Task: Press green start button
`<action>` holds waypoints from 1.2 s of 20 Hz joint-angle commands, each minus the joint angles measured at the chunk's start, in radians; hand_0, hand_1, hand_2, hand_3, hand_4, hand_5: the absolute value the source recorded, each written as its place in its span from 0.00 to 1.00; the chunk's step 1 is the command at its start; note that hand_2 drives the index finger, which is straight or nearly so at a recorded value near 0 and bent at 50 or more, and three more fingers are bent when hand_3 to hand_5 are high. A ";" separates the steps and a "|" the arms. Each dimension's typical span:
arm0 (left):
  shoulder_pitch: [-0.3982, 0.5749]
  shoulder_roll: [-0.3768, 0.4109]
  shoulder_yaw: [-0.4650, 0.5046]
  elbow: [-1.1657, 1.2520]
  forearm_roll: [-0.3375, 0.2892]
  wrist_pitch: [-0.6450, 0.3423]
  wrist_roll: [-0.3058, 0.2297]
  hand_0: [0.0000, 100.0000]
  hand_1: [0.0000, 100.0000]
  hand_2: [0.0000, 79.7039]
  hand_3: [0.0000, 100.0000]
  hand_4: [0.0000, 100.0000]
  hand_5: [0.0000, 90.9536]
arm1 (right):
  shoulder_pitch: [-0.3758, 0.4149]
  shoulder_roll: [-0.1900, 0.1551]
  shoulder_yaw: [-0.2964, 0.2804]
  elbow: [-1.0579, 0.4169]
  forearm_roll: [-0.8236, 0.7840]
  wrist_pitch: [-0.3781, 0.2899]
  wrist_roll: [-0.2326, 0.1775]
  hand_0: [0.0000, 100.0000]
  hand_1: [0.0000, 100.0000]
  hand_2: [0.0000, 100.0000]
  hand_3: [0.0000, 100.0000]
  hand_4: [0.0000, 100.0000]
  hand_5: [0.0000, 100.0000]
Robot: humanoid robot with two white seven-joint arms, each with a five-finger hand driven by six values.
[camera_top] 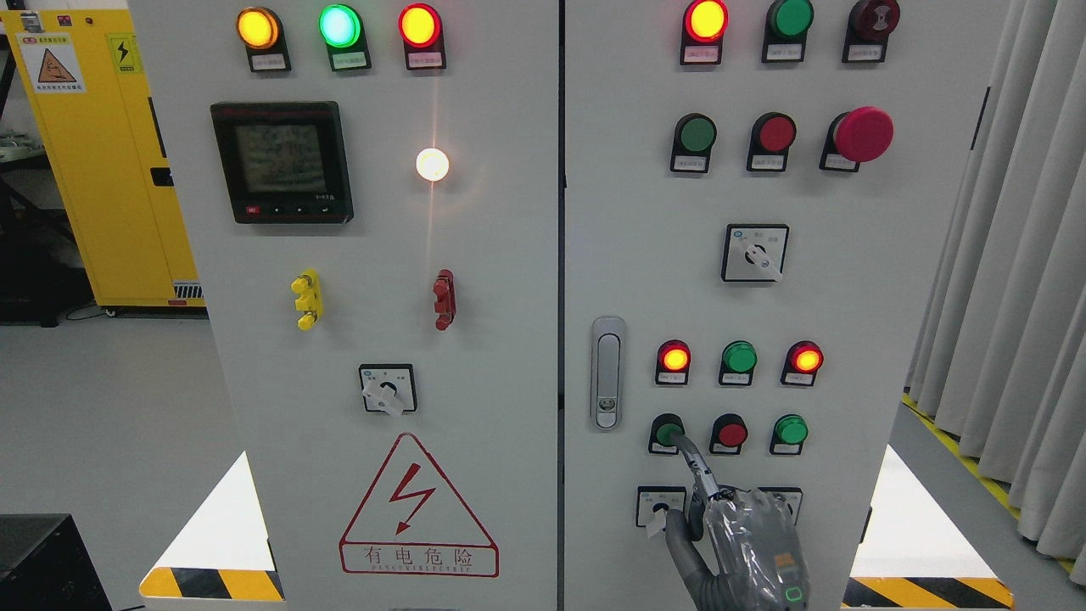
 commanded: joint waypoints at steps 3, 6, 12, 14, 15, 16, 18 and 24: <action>0.001 0.001 0.000 0.000 -0.001 0.001 -0.001 0.12 0.56 0.00 0.00 0.00 0.00 | 0.041 0.000 0.024 -0.130 -0.009 -0.006 -0.008 0.76 0.91 0.00 0.88 0.93 0.97; 0.001 -0.001 0.000 0.000 0.000 0.001 -0.001 0.12 0.56 0.00 0.00 0.00 0.00 | 0.073 0.000 0.052 -0.170 -0.149 -0.006 0.001 0.81 0.90 0.00 0.86 0.92 0.92; 0.001 -0.001 0.000 0.000 0.000 0.001 -0.001 0.12 0.56 0.00 0.00 0.00 0.00 | 0.130 -0.002 0.087 -0.211 -0.592 -0.008 0.065 0.82 0.84 0.01 0.44 0.58 0.63; 0.001 0.001 0.000 0.000 0.000 0.001 -0.001 0.12 0.56 0.00 0.00 0.00 0.00 | 0.147 -0.002 0.109 -0.215 -0.727 -0.008 0.097 0.84 0.82 0.01 0.32 0.44 0.50; 0.001 -0.001 0.000 0.000 0.000 0.001 -0.001 0.12 0.56 0.00 0.00 0.00 0.00 | 0.156 -0.002 0.119 -0.219 -0.790 -0.006 0.100 0.84 0.81 0.00 0.25 0.33 0.37; 0.001 0.001 0.000 0.000 0.000 0.001 -0.001 0.12 0.56 0.00 0.00 0.00 0.00 | 0.167 -0.005 0.132 -0.222 -0.849 -0.003 0.100 0.84 0.81 0.00 0.21 0.29 0.32; 0.001 0.001 0.000 0.000 0.000 0.001 -0.001 0.12 0.56 0.00 0.00 0.00 0.00 | 0.185 -0.018 0.152 -0.222 -0.932 -0.002 0.102 0.84 0.80 0.00 0.13 0.21 0.21; 0.001 -0.001 0.000 0.000 0.000 0.001 -0.001 0.12 0.56 0.00 0.00 0.00 0.00 | 0.216 -0.018 0.153 -0.225 -0.949 -0.009 0.104 0.83 0.76 0.00 0.00 0.00 0.00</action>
